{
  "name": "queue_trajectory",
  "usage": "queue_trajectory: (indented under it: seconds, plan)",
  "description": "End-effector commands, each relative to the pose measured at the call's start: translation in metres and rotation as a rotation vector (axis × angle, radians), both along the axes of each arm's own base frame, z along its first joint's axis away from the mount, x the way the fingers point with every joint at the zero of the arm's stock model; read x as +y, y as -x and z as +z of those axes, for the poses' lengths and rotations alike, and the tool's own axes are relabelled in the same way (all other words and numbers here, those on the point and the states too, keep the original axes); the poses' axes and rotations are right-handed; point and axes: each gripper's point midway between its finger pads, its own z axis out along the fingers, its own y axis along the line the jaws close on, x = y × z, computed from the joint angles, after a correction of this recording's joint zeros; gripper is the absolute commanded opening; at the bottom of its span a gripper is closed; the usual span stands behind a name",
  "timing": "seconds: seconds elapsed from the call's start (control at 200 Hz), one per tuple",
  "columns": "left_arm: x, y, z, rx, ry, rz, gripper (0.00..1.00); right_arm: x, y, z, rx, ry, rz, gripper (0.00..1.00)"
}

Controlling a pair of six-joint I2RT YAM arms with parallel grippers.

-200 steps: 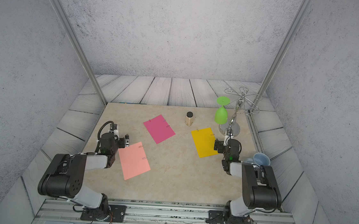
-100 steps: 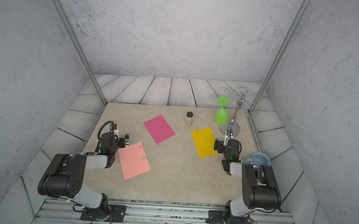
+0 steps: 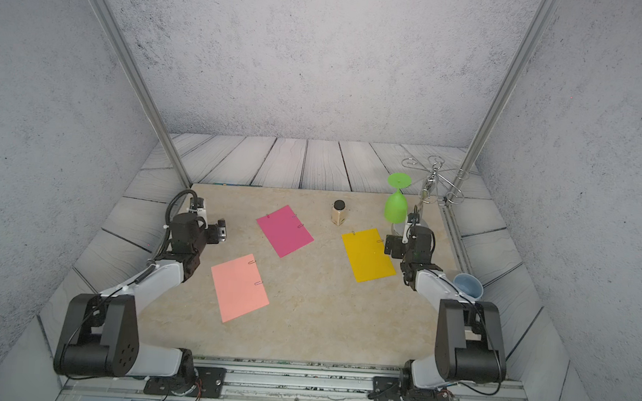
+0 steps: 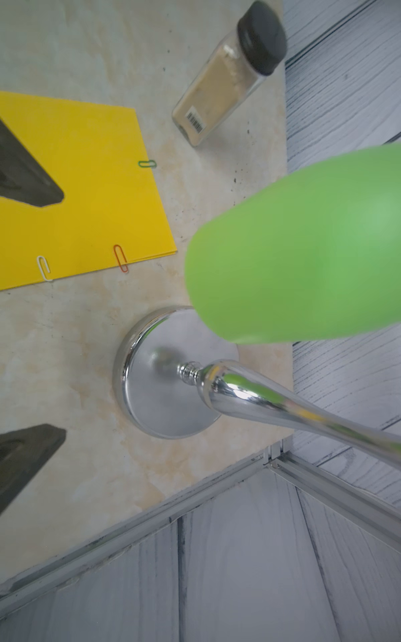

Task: Unclip the paperclips from the documents
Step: Move the document to the center of the board.

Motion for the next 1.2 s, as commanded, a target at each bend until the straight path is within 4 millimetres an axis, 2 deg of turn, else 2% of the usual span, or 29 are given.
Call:
queue_trajectory:
  seconds: [0.0,0.1,0.265,0.37,0.485,0.596,0.711,0.771,0.986,1.071,1.196]
  plan:
    - [-0.004,0.019,-0.024,0.183,0.042,0.030,0.93,0.007,0.035,-0.018,0.211,-0.075,-0.031,0.99]
    - [-0.013,0.030,-0.028,0.251,0.115,0.034,0.93,0.026,0.051,-0.017,0.300,-0.122,0.014,0.99]
    - [-0.060,0.045,-0.034,0.354,0.200,-0.094,0.93,0.060,0.078,-0.028,0.428,-0.157,0.098,0.99]
    - [-0.089,0.054,-0.041,0.427,0.226,-0.164,0.93,0.072,0.082,-0.036,0.480,-0.199,0.136,1.00]
    - [-0.116,0.060,-0.048,0.491,0.282,-0.244,0.93,0.077,0.076,-0.041,0.502,-0.216,0.155,0.83]
    - [-0.135,0.062,-0.053,0.527,0.347,-0.318,0.93,0.079,0.066,-0.046,0.501,-0.215,0.154,0.74]
    - [-0.148,0.064,-0.061,0.581,0.378,-0.371,0.93,0.078,0.058,-0.059,0.536,-0.180,0.150,0.65]
    - [-0.154,0.065,-0.063,0.601,0.385,-0.395,0.93,0.078,0.055,-0.067,0.561,-0.161,0.149,0.64]
    - [-0.163,0.065,-0.067,0.629,0.426,-0.428,0.94,0.082,0.049,-0.089,0.619,-0.141,0.141,0.54]
    - [-0.164,0.065,-0.068,0.635,0.430,-0.424,0.94,0.084,0.049,-0.098,0.644,-0.130,0.141,0.54]
    - [-0.170,0.066,-0.072,0.661,0.462,-0.446,0.92,0.082,0.045,-0.101,0.671,-0.114,0.126,0.54]
